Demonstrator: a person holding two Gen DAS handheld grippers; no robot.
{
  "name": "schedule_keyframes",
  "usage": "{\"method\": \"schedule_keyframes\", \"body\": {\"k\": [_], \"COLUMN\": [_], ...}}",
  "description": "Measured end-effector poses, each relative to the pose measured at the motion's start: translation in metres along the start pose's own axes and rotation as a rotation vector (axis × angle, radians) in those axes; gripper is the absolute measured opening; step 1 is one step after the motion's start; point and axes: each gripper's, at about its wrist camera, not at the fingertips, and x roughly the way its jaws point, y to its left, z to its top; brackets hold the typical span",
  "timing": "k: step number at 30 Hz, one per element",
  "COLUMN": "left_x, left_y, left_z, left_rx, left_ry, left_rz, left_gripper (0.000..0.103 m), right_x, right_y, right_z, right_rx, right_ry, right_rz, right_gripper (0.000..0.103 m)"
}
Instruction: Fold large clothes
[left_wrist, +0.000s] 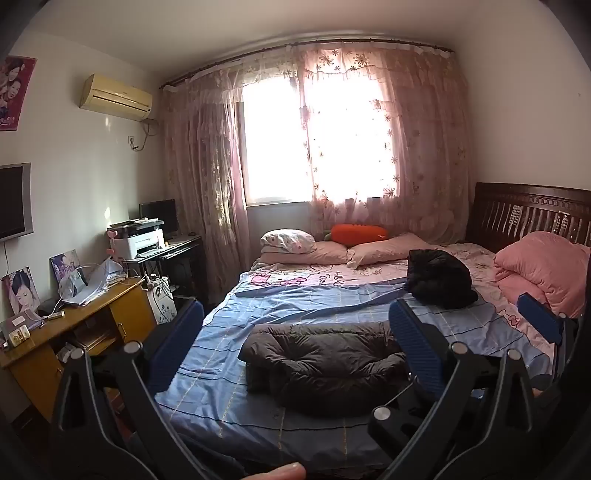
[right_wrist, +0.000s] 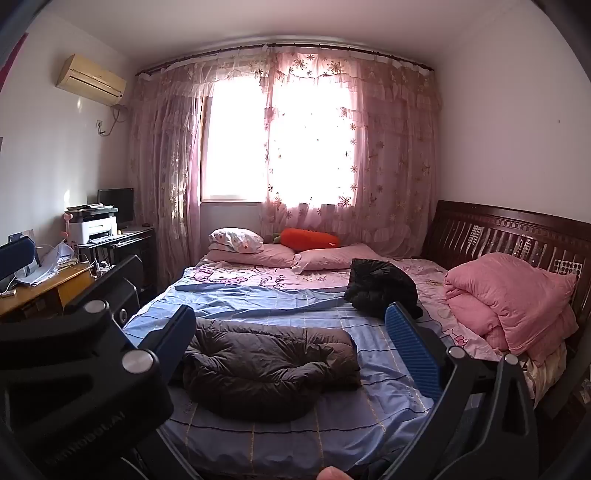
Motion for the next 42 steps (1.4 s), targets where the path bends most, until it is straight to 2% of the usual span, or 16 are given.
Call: {"method": "schedule_keyframes", "body": {"k": [42], "left_x": [-0.0002], "left_y": [0.0001], "left_z": [0.0002], "left_rx": [-0.001], "left_ry": [0.003], "left_rz": [0.000], "left_gripper": [0.101], "right_x": [-0.0007], "right_y": [0.0002], "right_z": [0.0023], "right_rx": [-0.003], "right_ry": [0.003], "right_rz": [0.000], "right_gripper": [0.102]}}
